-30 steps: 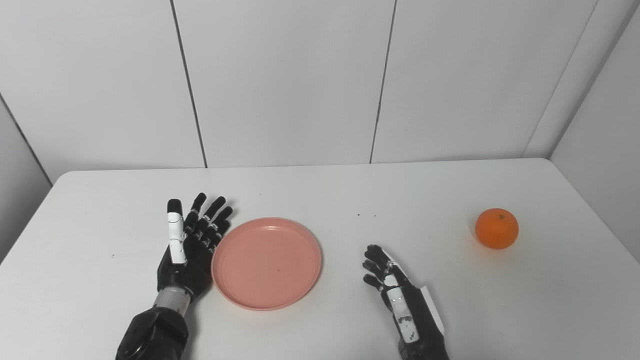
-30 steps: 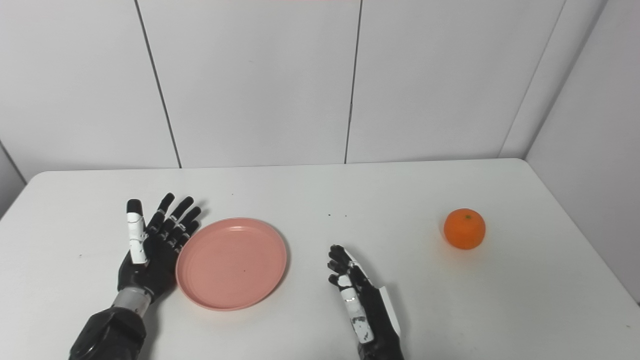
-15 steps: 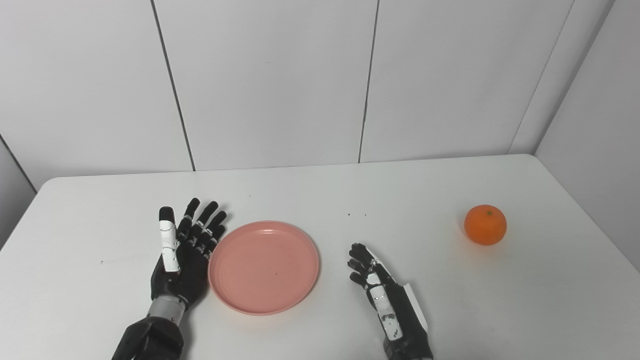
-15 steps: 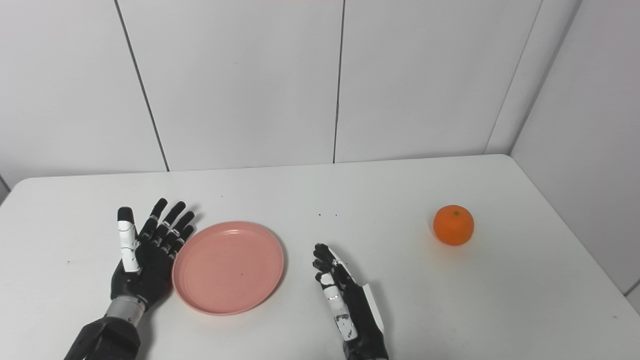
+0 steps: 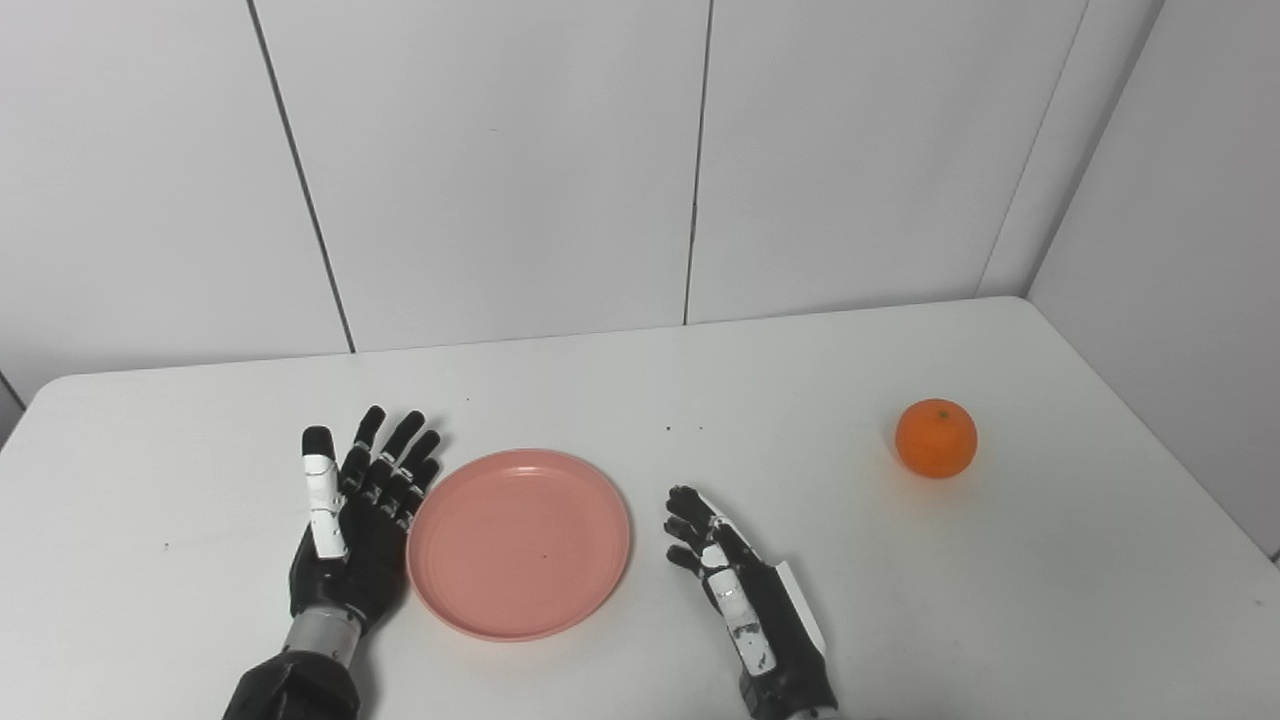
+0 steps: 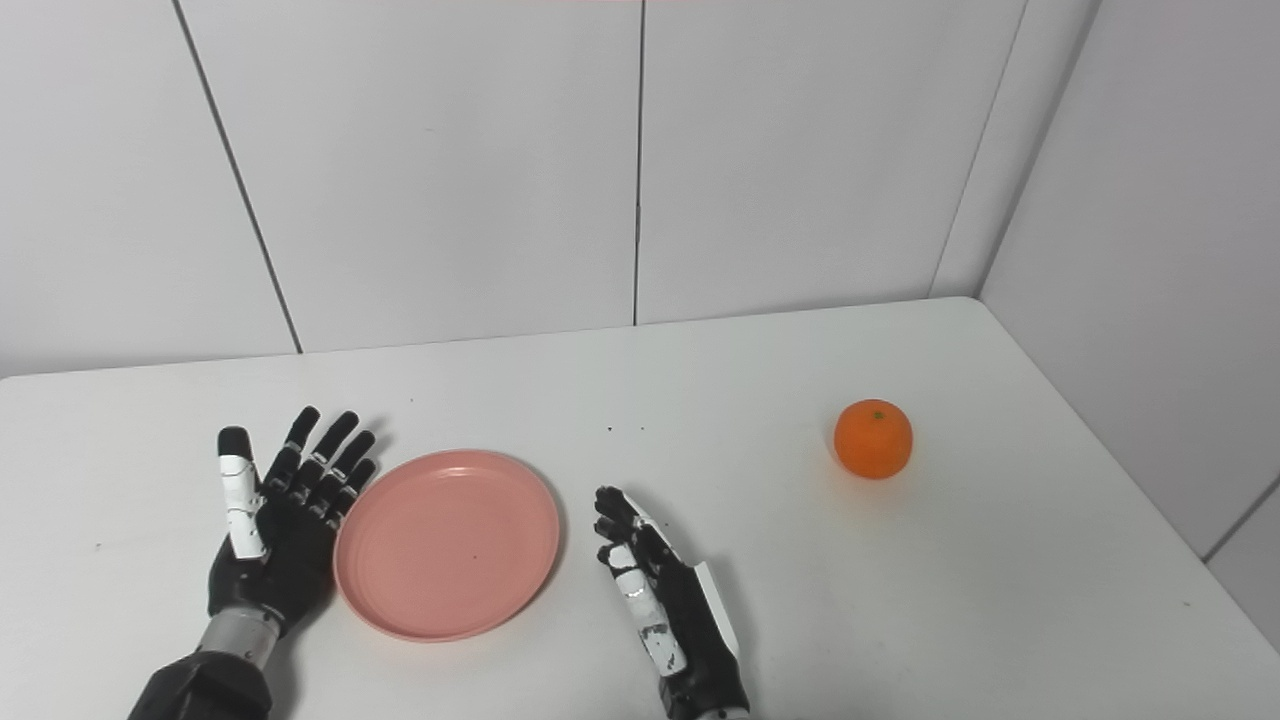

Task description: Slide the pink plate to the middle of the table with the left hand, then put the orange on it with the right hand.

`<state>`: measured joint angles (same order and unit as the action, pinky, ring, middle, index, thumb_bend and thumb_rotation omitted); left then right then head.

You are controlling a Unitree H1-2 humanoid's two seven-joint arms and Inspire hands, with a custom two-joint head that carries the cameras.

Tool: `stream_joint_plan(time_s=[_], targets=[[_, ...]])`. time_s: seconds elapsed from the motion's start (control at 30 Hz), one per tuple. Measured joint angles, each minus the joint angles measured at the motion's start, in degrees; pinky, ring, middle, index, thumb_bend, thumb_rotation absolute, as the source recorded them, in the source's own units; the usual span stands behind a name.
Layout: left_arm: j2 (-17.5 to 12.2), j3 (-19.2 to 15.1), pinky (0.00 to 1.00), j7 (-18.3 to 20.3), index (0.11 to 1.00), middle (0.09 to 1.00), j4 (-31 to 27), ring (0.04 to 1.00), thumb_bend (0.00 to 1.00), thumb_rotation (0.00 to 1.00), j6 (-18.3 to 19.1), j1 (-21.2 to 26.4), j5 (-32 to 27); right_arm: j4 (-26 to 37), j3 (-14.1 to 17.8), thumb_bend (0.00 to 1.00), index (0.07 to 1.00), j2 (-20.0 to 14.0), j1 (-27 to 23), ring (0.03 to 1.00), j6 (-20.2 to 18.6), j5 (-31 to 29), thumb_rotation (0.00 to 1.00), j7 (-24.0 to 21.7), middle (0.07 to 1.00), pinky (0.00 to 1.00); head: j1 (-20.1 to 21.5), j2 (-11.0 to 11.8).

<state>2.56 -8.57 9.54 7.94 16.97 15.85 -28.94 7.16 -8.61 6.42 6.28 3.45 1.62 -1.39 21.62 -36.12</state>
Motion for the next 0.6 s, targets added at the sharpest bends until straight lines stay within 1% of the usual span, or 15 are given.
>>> stream_joint_plan(time_s=[0.1, 0.2, 0.37, 0.47, 0.6], targets=[[0.0, 0.12, 1.0, 0.0, 1.0, 0.904, 0.02, 0.91, 0.93, 0.83, 0.0, 0.0, 0.0, -0.12, -0.07, 0.91, 0.874, 0.03, -0.12, 0.895, 0.0, 0.0, 0.95, 0.0, 0.899, 0.89, 0.26, 0.18], [-0.04, 0.19, 1.0, 0.03, 1.0, 0.903, 0.08, 0.916, 0.93, 0.84, 0.0, 0.0, 0.0, -0.29, -0.13, 0.91, 0.873, 0.11, -0.27, 0.898, 0.01, 0.03, 0.94, 0.05, 0.9, 0.88, 1.4, 0.97], [-0.33, 0.44, 1.0, 0.64, 1.0, 0.901, 0.29, 0.912, 0.93, 0.83, 0.0, 0.0, 0.0, -0.72, -0.31, 0.91, 0.872, 0.44, -0.56, 0.895, 0.01, 0.03, 0.94, 0.15, 0.897, 0.86, 2.02, 0.97], [-0.32, 0.43, 1.0, 0.82, 1.0, 0.901, 0.31, 0.909, 0.93, 0.81, 0.0, -0.06, 0.0, -0.93, -0.39, 0.89, 0.879, 0.71, -0.6, 0.895, 0.02, 0.03, 0.94, 0.15, 0.901, 0.87, 1.93, 0.88], [-0.3, 0.42, 1.0, 0.9, 1.0, 0.9, 0.34, 0.904, 0.93, 0.81, -0.01, -0.08, 0.0, -0.98, -0.42, 0.89, 0.876, 0.79, -0.59, 0.894, 0.02, 0.03, 0.94, 0.15, 0.899, 0.86, 1.67, 0.97]])
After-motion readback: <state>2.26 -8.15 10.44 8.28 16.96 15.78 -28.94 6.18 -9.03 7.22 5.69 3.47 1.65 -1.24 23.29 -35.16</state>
